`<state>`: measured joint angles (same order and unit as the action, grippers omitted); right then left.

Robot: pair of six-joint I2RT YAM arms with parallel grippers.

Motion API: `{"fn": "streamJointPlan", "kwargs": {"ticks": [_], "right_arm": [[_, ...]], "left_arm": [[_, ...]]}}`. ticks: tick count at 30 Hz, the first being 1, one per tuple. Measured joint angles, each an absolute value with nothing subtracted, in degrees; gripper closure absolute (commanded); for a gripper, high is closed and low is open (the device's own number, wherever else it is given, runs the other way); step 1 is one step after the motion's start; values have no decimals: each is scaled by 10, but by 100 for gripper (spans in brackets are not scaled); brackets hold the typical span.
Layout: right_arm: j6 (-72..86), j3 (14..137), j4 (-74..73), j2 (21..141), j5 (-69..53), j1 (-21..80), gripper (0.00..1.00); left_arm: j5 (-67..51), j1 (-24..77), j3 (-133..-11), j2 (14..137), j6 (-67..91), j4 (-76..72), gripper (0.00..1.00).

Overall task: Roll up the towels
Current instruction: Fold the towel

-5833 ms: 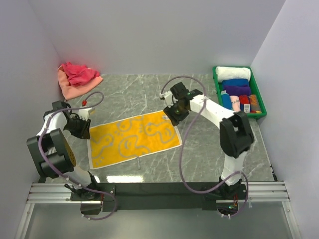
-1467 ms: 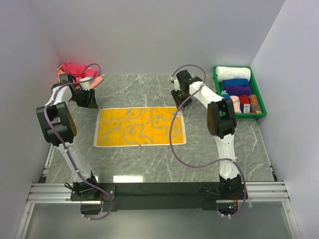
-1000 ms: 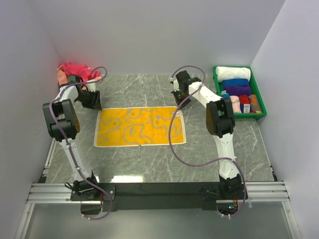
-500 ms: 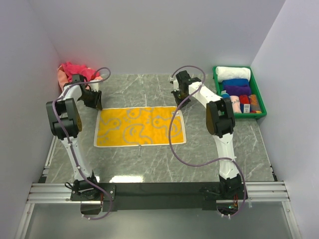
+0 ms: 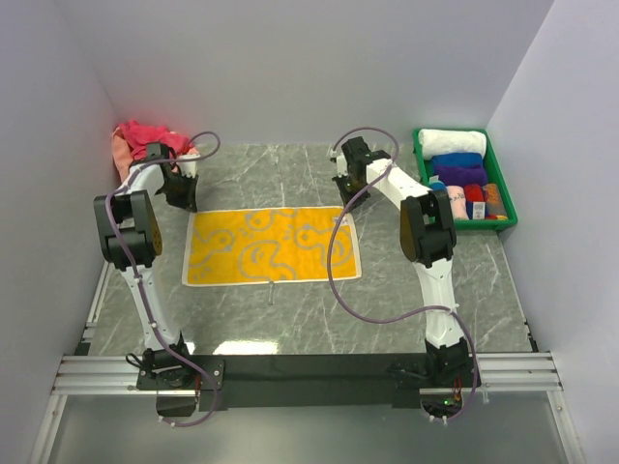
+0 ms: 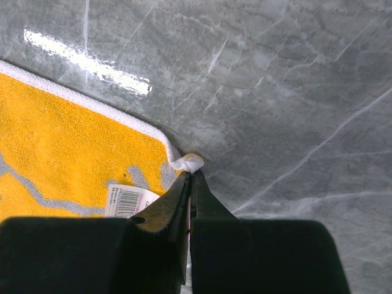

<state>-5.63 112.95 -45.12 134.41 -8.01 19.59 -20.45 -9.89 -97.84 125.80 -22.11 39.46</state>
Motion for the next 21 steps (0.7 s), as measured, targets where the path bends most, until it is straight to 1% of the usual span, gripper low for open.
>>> {"fn": "streamJointPlan", "kwargs": {"ticks": [6,11,12,13,14,15,18,21], "right_arm": [[-58,1133,-451,1344,-80,191,100],[-60,1134,-451,1343,-80,187,100],[-62,1134,-451,1343,-82,186,100],[-63,1137,-452,1343,-83,184,100],[-65,1141,-454,1343,-84,183,100],[-66,1145,-455,1343,-85,182,100],[-70,1160,-457,1343,-87,180,100],[-71,1160,-458,1342,-92,180,100]], "left_arm": [[-200,-100,-988,1263,-214,394,100],[-222,-105,-1011,1263,-208,401,100],[-229,-106,-1020,1263,-205,402,97],[-233,-107,-1029,1263,-203,402,89],[-236,-107,-1037,1263,-202,403,80],[-237,-108,-1044,1263,-203,404,65],[-236,-108,-1054,1263,-198,409,54],[-230,-108,-1046,1263,-198,409,50]]}}
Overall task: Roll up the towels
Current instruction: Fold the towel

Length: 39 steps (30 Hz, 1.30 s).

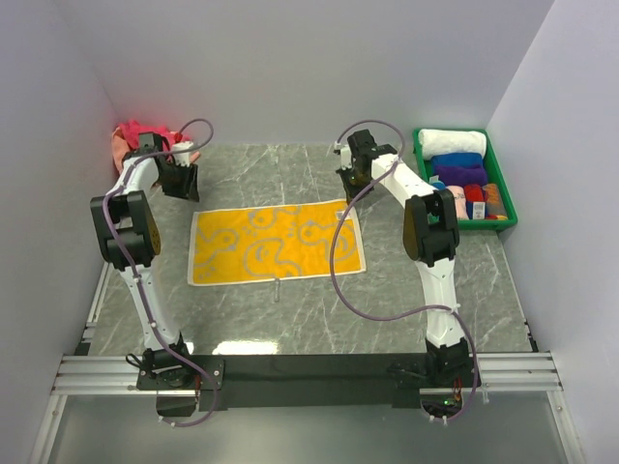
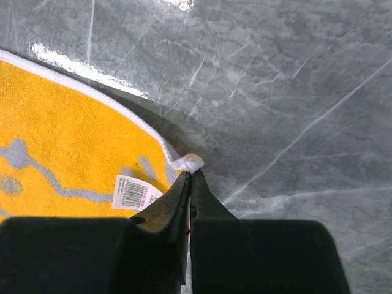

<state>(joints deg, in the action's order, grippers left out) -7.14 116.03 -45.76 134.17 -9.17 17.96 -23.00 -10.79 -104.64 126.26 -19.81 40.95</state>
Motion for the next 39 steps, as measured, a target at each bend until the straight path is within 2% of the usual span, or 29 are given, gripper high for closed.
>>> {"fn": "streamJointPlan", "kwargs": {"ticks": [3,7,18,24,27,28,29,39], "right_arm": [[-72,1159,-459,1342,-94,180,100],[-73,1159,-460,1342,-95,180,100],[-73,1157,-461,1342,-95,180,100],[-73,1157,-461,1342,-95,180,100],[-73,1157,-461,1342,-95,180,100],[-73,1157,-461,1342,-95,180,100],[-73,1157,-461,1342,-95,180,100],[-88,1163,-465,1342,-78,180,100]], "left_arm": [[-220,-107,-1032,1263,-201,416,51],[-206,-105,-1025,1263,-203,423,58],[-194,-94,-995,1263,-204,427,62],[-186,-91,-993,1263,-204,427,79],[-185,-91,-993,1263,-203,427,90],[-186,-91,-993,1263,-204,427,98],[-188,-91,-993,1263,-204,428,100],[-220,-99,-1043,1270,-208,452,100]]}}
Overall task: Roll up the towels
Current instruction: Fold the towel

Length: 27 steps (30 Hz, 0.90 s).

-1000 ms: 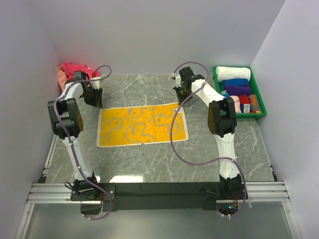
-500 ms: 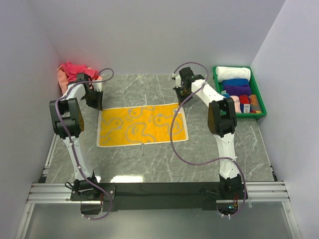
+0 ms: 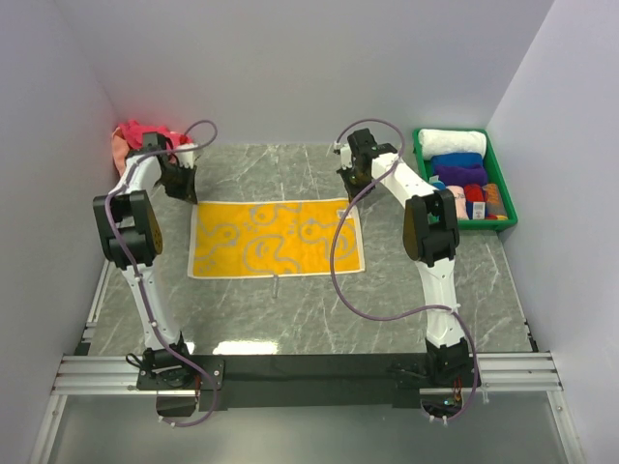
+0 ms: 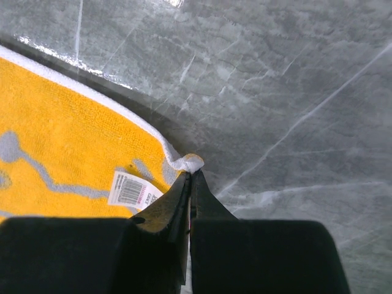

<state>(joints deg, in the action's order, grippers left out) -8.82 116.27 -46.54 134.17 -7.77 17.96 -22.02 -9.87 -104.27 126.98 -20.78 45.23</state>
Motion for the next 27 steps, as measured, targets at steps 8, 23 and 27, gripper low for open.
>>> {"fn": "streamJointPlan", "kwargs": {"ticks": [8,23,27], "right_arm": [[-116,1168,-471,1315,-76,180,100],[-126,947,-467,1169,-188,180,100],[-130,899,-468,1156,-200,181,100]], "left_arm": [[-280,-119,-1059,1238,-242,469,100],[-347,-173,-844,1084,-363,528,100],[-347,-173,-772,1058,-389,534,100]]}}
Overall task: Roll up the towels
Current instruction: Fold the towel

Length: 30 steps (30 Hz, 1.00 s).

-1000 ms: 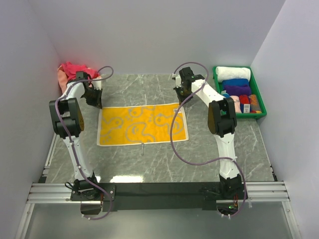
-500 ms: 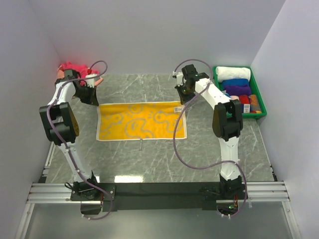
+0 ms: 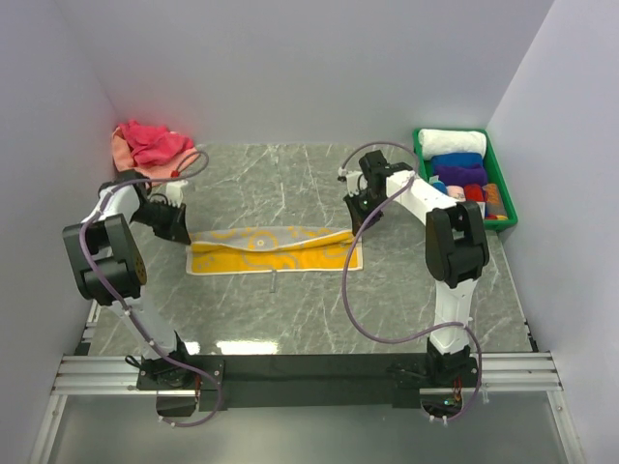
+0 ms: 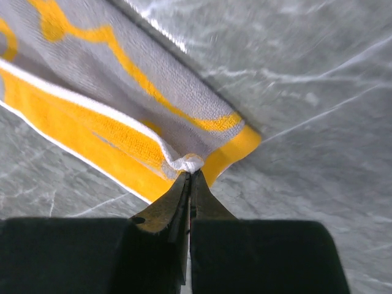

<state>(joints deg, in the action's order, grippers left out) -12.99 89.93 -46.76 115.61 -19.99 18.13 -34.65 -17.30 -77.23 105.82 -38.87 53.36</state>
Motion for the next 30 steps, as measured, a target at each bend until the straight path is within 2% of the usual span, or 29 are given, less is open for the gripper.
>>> {"fn": "streamJointPlan", "kwargs": {"ticks": [7,23,30], "right_arm": [[-136,855,-468,1153,-198,182,100],[-143,849,-467,1109,-201,186,100],[-149,796,-460,1101,-193,218,100]], "left_arm": [[-331,-172,-703,1044,-405,530,99],[-322,-184,-732,999,-418,546,99],[-319,-184,-699,994,-427,543,100]]}}
